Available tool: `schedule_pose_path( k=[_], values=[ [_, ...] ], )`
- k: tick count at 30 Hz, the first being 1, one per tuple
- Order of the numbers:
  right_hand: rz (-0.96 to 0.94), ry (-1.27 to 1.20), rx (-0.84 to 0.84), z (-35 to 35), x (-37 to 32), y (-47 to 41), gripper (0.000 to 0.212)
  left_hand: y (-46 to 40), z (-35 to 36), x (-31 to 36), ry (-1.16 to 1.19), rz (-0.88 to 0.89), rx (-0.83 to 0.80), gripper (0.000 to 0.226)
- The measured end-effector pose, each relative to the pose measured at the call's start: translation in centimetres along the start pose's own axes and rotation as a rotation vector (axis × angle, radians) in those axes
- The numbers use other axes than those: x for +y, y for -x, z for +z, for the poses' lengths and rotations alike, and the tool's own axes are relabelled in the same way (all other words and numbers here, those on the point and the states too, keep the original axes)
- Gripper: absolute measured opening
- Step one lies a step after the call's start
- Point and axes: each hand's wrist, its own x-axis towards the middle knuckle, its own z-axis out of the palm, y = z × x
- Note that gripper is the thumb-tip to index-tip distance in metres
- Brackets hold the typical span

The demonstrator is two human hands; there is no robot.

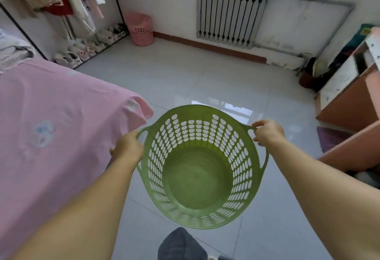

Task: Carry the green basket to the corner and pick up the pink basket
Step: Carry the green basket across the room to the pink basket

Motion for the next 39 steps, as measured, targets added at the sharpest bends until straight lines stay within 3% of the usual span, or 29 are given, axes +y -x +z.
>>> schedule_pose_path(
  k=[8, 25, 30, 35, 39],
  values=[
    [-0.017, -0.046, 0.008, 4.8, -16.1, -21.8, 0.030, -24.6, -2.9, 12.0, 0.026, 0.041, 0.035, 0.028],
    [-0.090, -0.148, -0.017, 17.5, -48.2, -62.6, 0.028, -71.8, -6.7, 31.5, -0.028, -0.049, 0.107, 0.038],
    [-0.102, -0.114, -0.028, 21.7, -58.7, -72.6, 0.030, -84.6, -8.7, 35.3, -0.028, -0.083, 0.099, 0.037],
    [-0.111, -0.107, -0.048, 28.7, -68.6, -83.8, 0.026, -100.7, -10.4, 37.9, -0.064, -0.078, 0.112, 0.020],
    [-0.023, -0.156, -0.050, 33.2, -74.9, -90.8, 0.028, -112.8, -12.0, 39.7, -0.062, -0.060, 0.099, 0.033]
  ],
)
